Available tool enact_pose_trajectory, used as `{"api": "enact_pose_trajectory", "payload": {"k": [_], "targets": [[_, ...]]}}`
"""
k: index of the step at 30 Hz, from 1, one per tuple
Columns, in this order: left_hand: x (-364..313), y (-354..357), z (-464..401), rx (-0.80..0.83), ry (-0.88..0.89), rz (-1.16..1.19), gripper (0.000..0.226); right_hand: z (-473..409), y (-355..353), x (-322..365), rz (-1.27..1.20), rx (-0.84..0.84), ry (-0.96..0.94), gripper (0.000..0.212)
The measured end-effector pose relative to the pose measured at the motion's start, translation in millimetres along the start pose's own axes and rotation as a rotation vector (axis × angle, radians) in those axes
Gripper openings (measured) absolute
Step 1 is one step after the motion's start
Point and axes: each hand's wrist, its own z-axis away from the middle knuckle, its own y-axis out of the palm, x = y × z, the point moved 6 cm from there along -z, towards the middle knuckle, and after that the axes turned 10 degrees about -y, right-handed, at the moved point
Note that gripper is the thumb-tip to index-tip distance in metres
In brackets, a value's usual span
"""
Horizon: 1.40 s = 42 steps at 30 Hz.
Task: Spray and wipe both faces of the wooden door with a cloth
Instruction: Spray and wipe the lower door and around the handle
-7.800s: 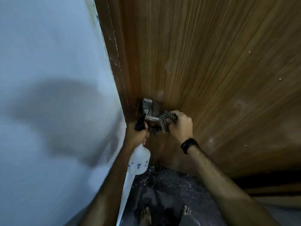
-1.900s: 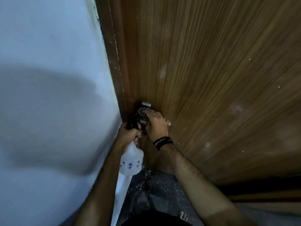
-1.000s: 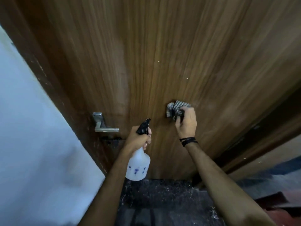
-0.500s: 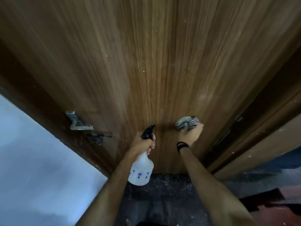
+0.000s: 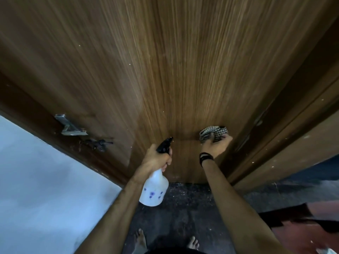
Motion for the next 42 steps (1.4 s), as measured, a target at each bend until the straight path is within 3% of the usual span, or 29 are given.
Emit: {"api": "enact_pose_trajectory", "payload": {"k": [2, 5, 9, 14, 16, 19, 22, 25, 31, 33, 38, 40, 42], "targets": [[-3.9, 9.3, 1.0, 0.028, 0.006, 0.009, 0.028, 0.9, 3.1, 15.0, 0.012, 0.062, -0.083, 0.031], [-16.9, 4.7, 3.9, 0.034, 0.058, 0.002, 0.027, 25.8, 28.5, 48.2, -0.021, 0.264, -0.324, 0.034], [-29.7, -15.2, 13.4, 0.002, 0.133, -0.015, 0.026, 56.9, 54.8, 80.5, -0.038, 0.522, -0.488, 0.032], [-43.0, -47.1, 17.8, -0.066, 0.192, 0.009, 0.028, 34.0, 49.8, 147.7, -0.131, 0.309, -0.624, 0.024], [-46.8, -55.7, 20.5, -0.062, 0.200, 0.026, 0.027, 38.1, 50.8, 169.6, -0.146, 0.287, -0.769, 0.025], [-55.4, -68.5, 25.5, -0.037, 0.221, 0.052, 0.027, 69.8, 73.2, 170.9, -0.023, 0.527, -1.003, 0.031], [-64.3, -90.1, 34.2, -0.034, 0.262, 0.067, 0.028, 87.9, 87.9, 165.0, 0.047, 0.675, -0.932, 0.037], [-73.4, -115.4, 43.0, -0.038, 0.302, 0.113, 0.028, 78.3, 78.5, 204.8, -0.089, 0.493, -0.829, 0.034], [-111.2, -160.2, 61.9, -0.013, 0.405, 0.172, 0.028, 48.2, 63.9, 346.2, -0.280, 0.010, -0.962, 0.020], [-125.4, -171.9, 67.6, -0.017, 0.441, 0.202, 0.029, 57.1, 72.0, 355.5, -0.242, 0.027, -1.018, 0.022], [-143.8, -200.7, 78.4, -0.040, 0.502, 0.204, 0.029, 100.8, 102.3, 342.7, 0.016, 0.332, -1.300, 0.040], [-146.4, -215.2, 83.3, -0.066, 0.512, 0.215, 0.028, 100.5, 100.0, 354.9, -0.040, 0.325, -1.245, 0.038], [-151.9, -229.7, 87.5, -0.078, 0.527, 0.236, 0.029, 87.6, 91.6, 384.4, -0.169, 0.183, -1.121, 0.032]]}}
